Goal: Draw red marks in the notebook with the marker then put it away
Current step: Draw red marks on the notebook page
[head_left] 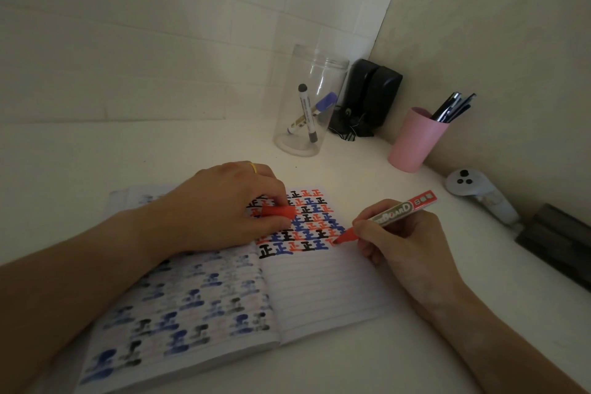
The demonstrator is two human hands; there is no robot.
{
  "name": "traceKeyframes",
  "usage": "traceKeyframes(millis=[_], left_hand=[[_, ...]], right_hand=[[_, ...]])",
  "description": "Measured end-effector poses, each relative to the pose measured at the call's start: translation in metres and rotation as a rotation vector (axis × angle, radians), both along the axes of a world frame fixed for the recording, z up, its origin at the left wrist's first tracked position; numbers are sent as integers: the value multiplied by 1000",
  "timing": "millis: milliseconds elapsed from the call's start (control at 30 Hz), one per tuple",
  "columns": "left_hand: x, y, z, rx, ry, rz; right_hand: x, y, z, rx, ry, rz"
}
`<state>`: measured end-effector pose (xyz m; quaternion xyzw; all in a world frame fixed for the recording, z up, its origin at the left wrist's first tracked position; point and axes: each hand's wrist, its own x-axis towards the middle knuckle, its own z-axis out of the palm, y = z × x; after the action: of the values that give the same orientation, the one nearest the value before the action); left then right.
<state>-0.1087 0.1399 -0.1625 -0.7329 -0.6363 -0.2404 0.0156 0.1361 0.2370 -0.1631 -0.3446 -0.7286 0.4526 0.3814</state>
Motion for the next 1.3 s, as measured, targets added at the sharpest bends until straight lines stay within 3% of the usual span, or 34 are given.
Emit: traceKeyframes(millis=[567,933,1100,1167,1300], left_hand=[[-1,1,-2,0,10,-6],[-2,1,-2,7,-1,-10],[-1,-1,0,-8,10,15],[0,-2,2,-17,18,25],[2,-4,5,-31,22,41]], right_hand=[[0,-5,3,21,2,117],[-2,0,2,30,-18,-34],[-12,3,17,-220,90,-105],[-27,8,31,-250,85,-103],[-57,17,45,-236,305,-82]])
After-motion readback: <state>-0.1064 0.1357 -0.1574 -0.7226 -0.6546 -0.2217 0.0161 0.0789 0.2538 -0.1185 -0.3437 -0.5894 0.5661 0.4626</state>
